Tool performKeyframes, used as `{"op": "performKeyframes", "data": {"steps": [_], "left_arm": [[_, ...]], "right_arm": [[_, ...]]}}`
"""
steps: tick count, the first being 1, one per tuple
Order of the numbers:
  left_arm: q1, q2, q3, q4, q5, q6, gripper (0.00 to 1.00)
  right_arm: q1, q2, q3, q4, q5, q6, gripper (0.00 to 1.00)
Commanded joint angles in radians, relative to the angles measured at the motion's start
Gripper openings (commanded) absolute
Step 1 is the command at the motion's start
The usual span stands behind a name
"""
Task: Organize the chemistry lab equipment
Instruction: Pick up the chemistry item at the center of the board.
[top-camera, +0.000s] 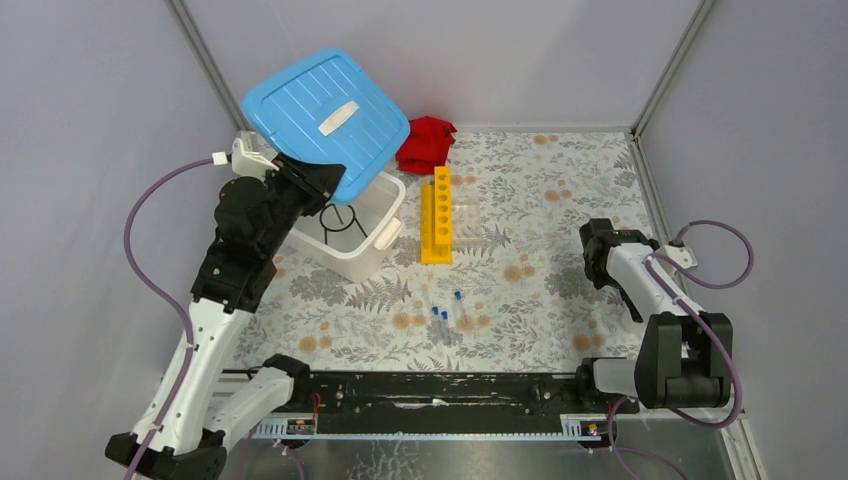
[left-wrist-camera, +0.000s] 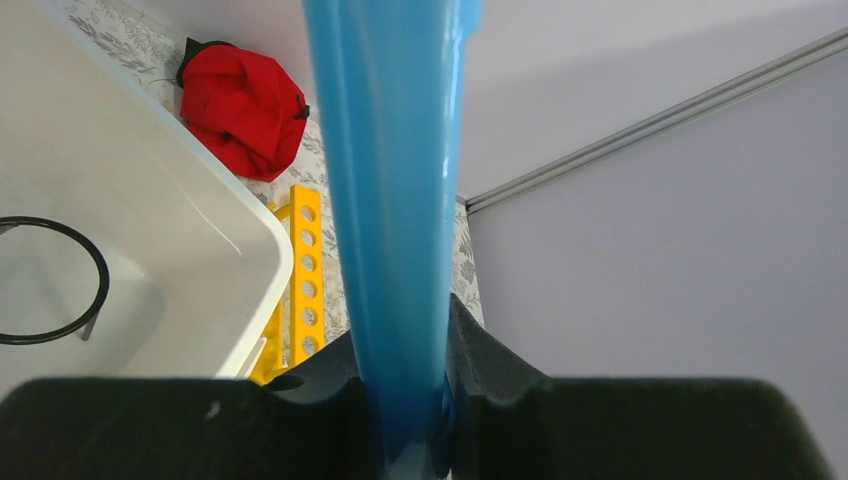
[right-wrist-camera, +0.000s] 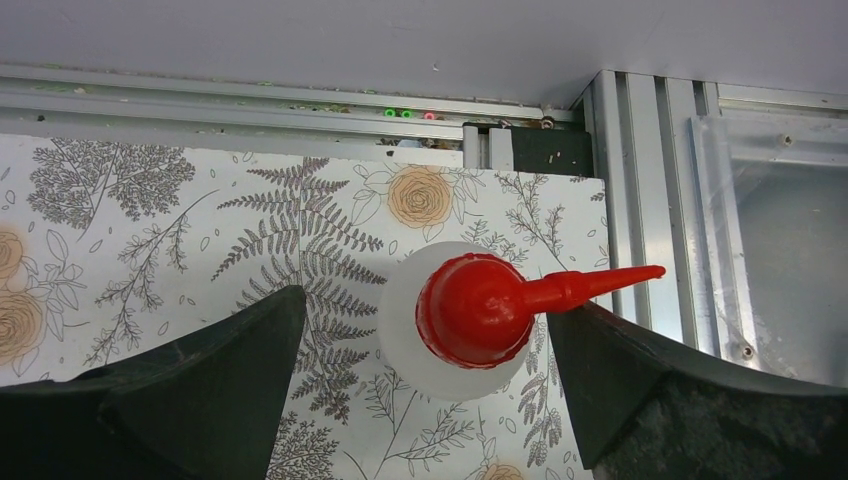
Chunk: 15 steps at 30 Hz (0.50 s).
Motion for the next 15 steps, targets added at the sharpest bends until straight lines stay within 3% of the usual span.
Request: {"op": "performKeyframes", "data": {"steps": [1, 7, 11, 15], "left_arm": [[-0.011, -0.002, -0.013, 0.133, -0.019, 0.029, 0.0], [-0.013, -0.006, -0.038, 0.15, -0.019, 0.029, 0.0], [-0.012, -0.014, -0.045, 0.15, -0.026, 0.036, 0.0], [-0.012, -0.016, -0.047, 0.15, -0.026, 0.039, 0.0]], "right_arm": [[-0.005, 0.02, 0.034, -0.009, 0.037, -0.006, 0.97], [-0.005, 0.093, 0.053, -0.036, 0.042, 0.005, 0.92], [-0.005, 0.111, 0.058, -0.061, 0.044, 0.038, 0.69], [-0.006, 0.108, 0.059, -0.075, 0.047, 0.05, 0.6]]}}
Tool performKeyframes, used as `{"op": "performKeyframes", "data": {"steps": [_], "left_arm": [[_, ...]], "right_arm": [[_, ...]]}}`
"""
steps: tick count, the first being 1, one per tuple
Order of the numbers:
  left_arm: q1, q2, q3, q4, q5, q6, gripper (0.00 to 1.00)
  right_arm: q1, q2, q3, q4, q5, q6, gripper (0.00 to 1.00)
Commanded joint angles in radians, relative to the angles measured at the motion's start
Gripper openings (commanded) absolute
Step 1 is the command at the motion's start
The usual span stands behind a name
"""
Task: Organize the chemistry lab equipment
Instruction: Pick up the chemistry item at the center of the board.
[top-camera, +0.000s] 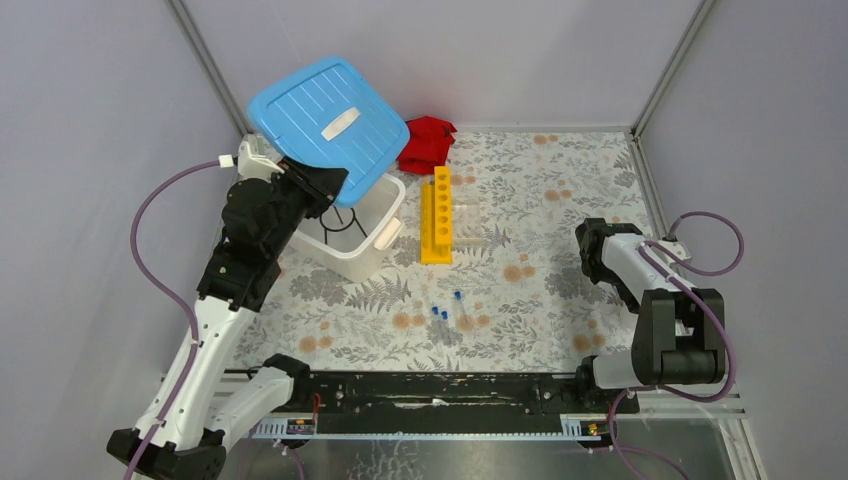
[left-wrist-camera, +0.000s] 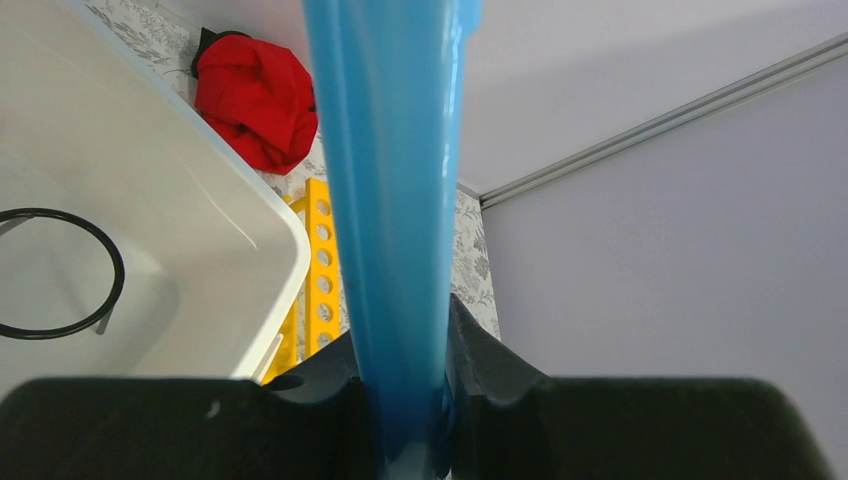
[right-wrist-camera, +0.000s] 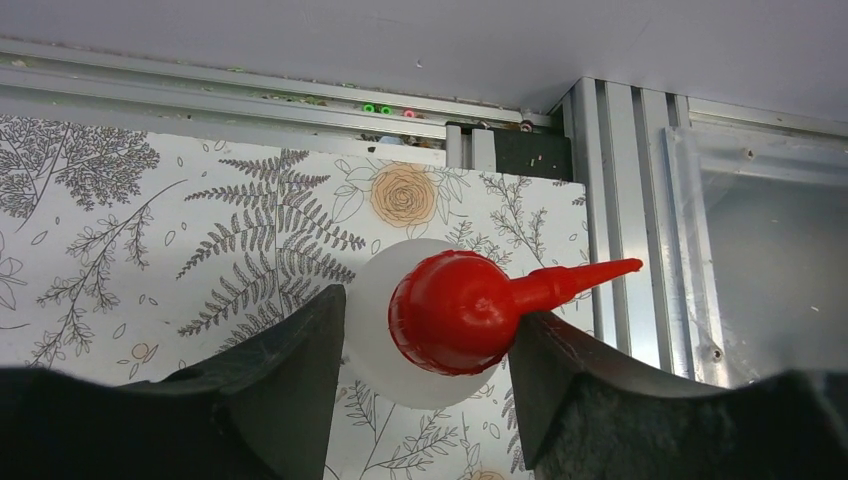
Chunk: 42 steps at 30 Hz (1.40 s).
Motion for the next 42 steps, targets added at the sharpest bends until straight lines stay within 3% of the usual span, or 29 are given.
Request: {"op": "performKeyframes", "data": {"steps": [1, 3, 5, 8, 15, 22, 26, 28, 33, 38, 42], "left_arm": [[-0.007, -0.02, -0.004, 0.121, -0.018, 0.029, 0.0], [-0.008, -0.022, -0.004, 0.122, -0.018, 0.027, 0.0], [-0.007, -0.025, -0.006, 0.122, -0.019, 0.027, 0.0], [-0.009, -0.029, -0.007, 0.121, -0.022, 0.024, 0.0], [-0.015, -0.039, -0.016, 0.12, -0.043, 0.027, 0.0], [-0.019, -0.04, -0.013, 0.116, -0.057, 0.029, 0.0], [-0.02, -0.039, -0.003, 0.102, -0.068, 0.03, 0.0], [-0.022, -0.038, 0.004, 0.096, -0.076, 0.03, 0.0], [-0.021, -0.035, 0.031, 0.074, -0.095, 0.038, 0.0], [-0.023, -0.033, 0.075, 0.038, -0.146, 0.063, 0.0], [-0.023, -0.048, 0.124, -0.013, -0.233, 0.092, 0.0]], "right_arm": [[-0.005, -0.005, 0.032, -0.042, 0.034, 0.046, 0.57], [-0.005, -0.009, 0.029, -0.043, 0.03, 0.044, 0.51], [-0.005, -0.013, 0.026, -0.043, 0.027, 0.041, 0.32], [-0.005, -0.019, 0.032, -0.045, 0.026, 0.023, 0.26], [-0.005, -0.088, 0.03, 0.03, -0.002, -0.109, 0.21], [0.08, -0.205, 0.022, 0.239, -0.055, -0.404, 0.12], [0.197, -0.23, 0.077, 0.32, -0.046, -0.559, 0.11], [0.269, -0.224, 0.123, 0.35, -0.036, -0.636, 0.0], [0.426, -0.197, 0.27, 0.43, -0.054, -0.855, 0.0], [0.57, -0.218, 0.347, 0.629, -0.233, -1.113, 0.0], [0.658, -0.188, 0.434, 0.725, -0.373, -1.218, 0.0]]}}
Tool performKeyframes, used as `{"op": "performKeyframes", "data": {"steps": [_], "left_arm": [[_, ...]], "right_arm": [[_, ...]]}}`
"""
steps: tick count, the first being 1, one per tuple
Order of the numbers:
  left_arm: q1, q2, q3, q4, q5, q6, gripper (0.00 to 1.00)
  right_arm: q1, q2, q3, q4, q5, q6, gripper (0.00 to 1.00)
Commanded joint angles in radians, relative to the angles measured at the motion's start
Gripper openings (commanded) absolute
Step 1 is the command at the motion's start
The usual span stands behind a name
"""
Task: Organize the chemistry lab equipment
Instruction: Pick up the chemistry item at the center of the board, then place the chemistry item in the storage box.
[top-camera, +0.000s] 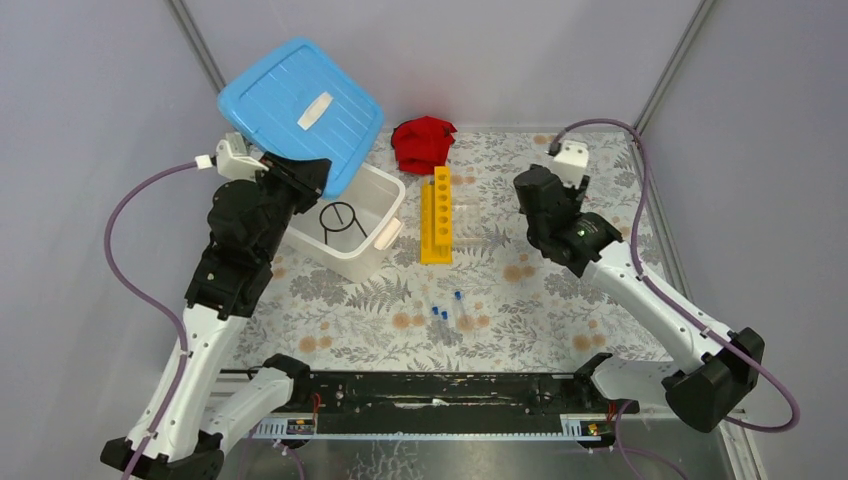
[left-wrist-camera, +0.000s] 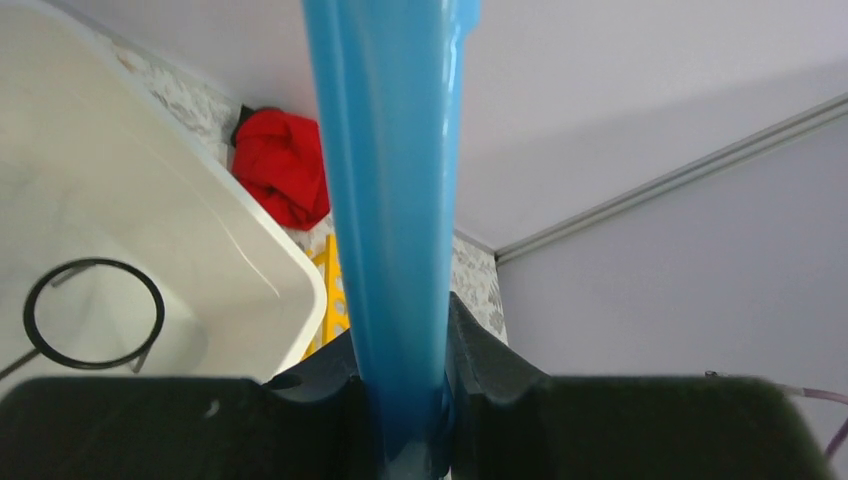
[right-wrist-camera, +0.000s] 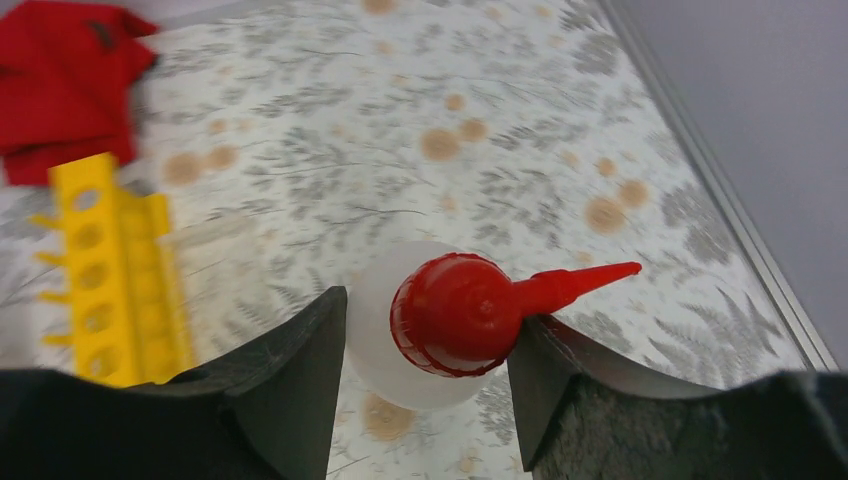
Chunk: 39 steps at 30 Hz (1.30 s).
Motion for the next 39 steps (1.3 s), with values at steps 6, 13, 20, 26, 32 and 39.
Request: {"op": "performKeyframes", "data": {"steps": [6, 13, 20, 26, 32, 39], "left_arm": [[-0.008, -0.089, 0.126, -0.061, -0.282, 0.079, 0.0], [-0.007, -0.145, 0.188, -0.17, -0.491, 0.083, 0.0], [-0.006, -0.173, 0.199, -0.199, -0.569, 0.103, 0.0], [-0.007, -0.181, 0.21, -0.217, -0.581, 0.121, 0.0], [-0.007, -0.19, 0.221, -0.24, -0.576, 0.129, 0.0], [-0.006, -0.21, 0.195, -0.239, -0.56, 0.134, 0.0]], "right_arm": [[0.214, 0.175, 0.321, 0.227, -0.243, -0.308, 0.0], [0.335, 0.434, 0.615, 0.215, -0.324, -0.354, 0.0], [0.416, 0.649, 0.844, 0.199, -0.354, -0.409, 0.0], [0.443, 0.783, 0.986, 0.181, -0.384, -0.434, 0.0], [0.445, 0.88, 1.017, 0.171, -0.365, -0.457, 0.0], [0.445, 0.928, 0.895, 0.266, -0.281, -0.559, 0.0]]}}
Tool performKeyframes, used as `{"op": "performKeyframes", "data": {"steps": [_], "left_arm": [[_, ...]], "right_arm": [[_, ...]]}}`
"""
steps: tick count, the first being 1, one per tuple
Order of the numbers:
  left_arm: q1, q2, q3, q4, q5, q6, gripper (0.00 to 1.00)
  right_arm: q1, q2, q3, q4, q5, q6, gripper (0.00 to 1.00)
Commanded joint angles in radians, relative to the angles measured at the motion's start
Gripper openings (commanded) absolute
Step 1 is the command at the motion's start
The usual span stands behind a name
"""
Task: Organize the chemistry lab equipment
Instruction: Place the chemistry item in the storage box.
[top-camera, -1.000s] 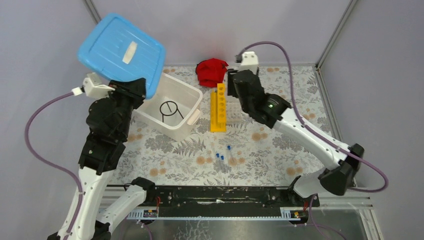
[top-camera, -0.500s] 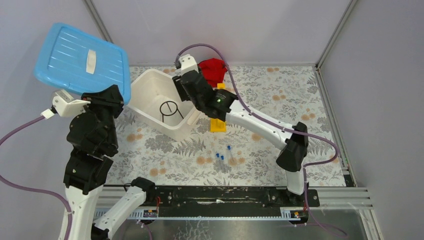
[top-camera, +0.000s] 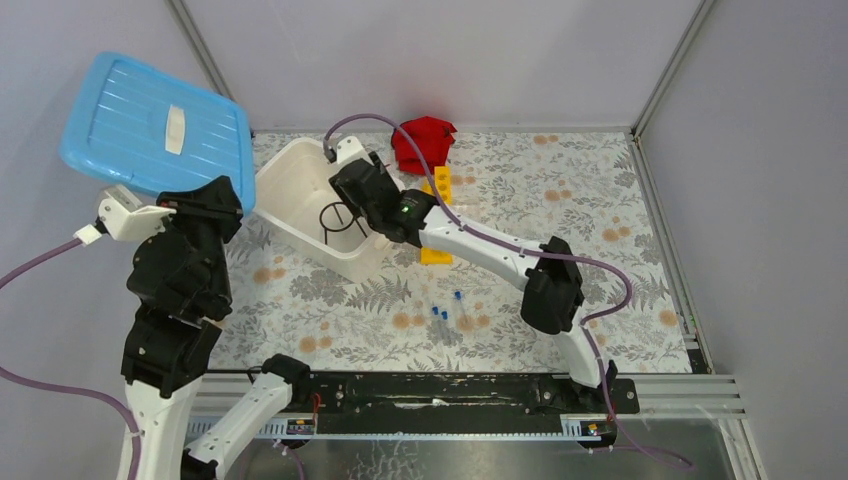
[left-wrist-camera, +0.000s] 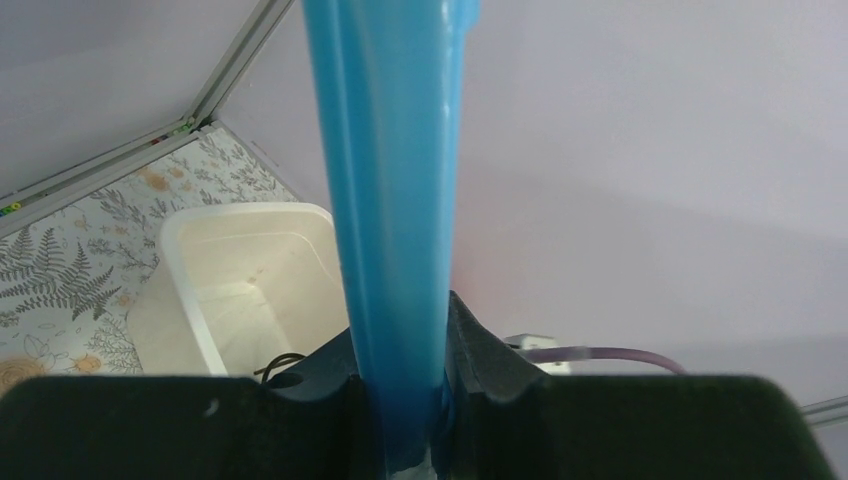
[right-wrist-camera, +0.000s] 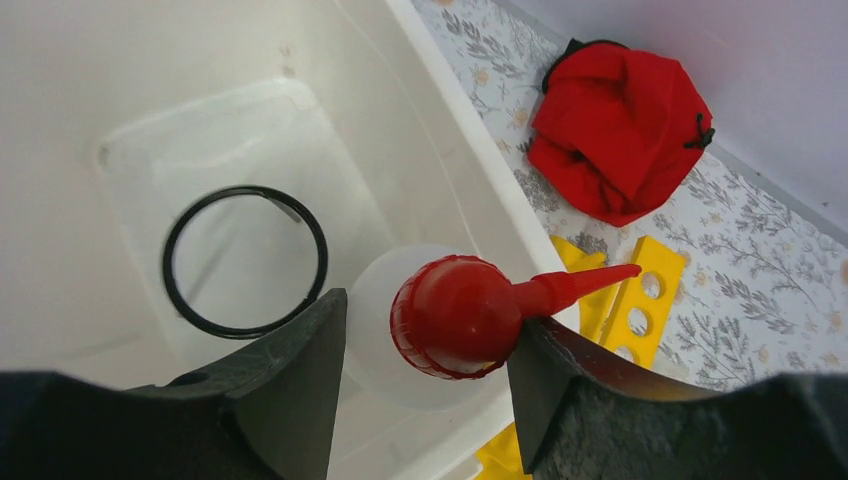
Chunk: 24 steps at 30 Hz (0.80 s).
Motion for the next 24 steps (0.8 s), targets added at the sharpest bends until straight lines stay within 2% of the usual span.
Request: {"op": "performKeyframes", "data": {"steps": [1, 8, 10, 11, 14, 16, 20, 24], "left_arm": [[-0.003, -0.02, 0.003, 0.031, -0.018, 0.026, 0.0], [-0.003, -0.02, -0.021, 0.035, -0.003, 0.019, 0.0], [-0.003, -0.017, -0.03, 0.043, 0.007, 0.018, 0.0], [-0.003, -0.016, -0.035, 0.045, 0.01, 0.017, 0.0], [-0.003, -0.01, -0.04, 0.048, 0.012, 0.016, 0.0], [-0.003, -0.002, -0.04, 0.049, 0.012, 0.015, 0.0], [-0.003, 0.012, -0.036, 0.049, 0.013, 0.006, 0.0], [-0.003, 0.036, -0.02, 0.048, 0.019, 0.005, 0.0]], "right_arm": [[0.006, 0.029, -0.037, 0.096, 0.077, -0.102, 0.0], [0.005, 0.101, -0.024, 0.105, 0.096, -0.145, 0.0], [0.003, 0.11, -0.03, 0.107, 0.096, -0.141, 0.06], [0.001, 0.11, -0.034, 0.109, 0.091, -0.135, 0.14], [-0.011, 0.099, -0.056, 0.119, 0.065, -0.113, 0.56], [-0.015, 0.087, -0.06, 0.126, 0.057, -0.11, 0.76], [-0.02, 0.068, -0.039, 0.125, 0.046, -0.12, 0.9], [-0.023, 0.024, -0.031, 0.133, 0.038, -0.129, 0.93]]}}
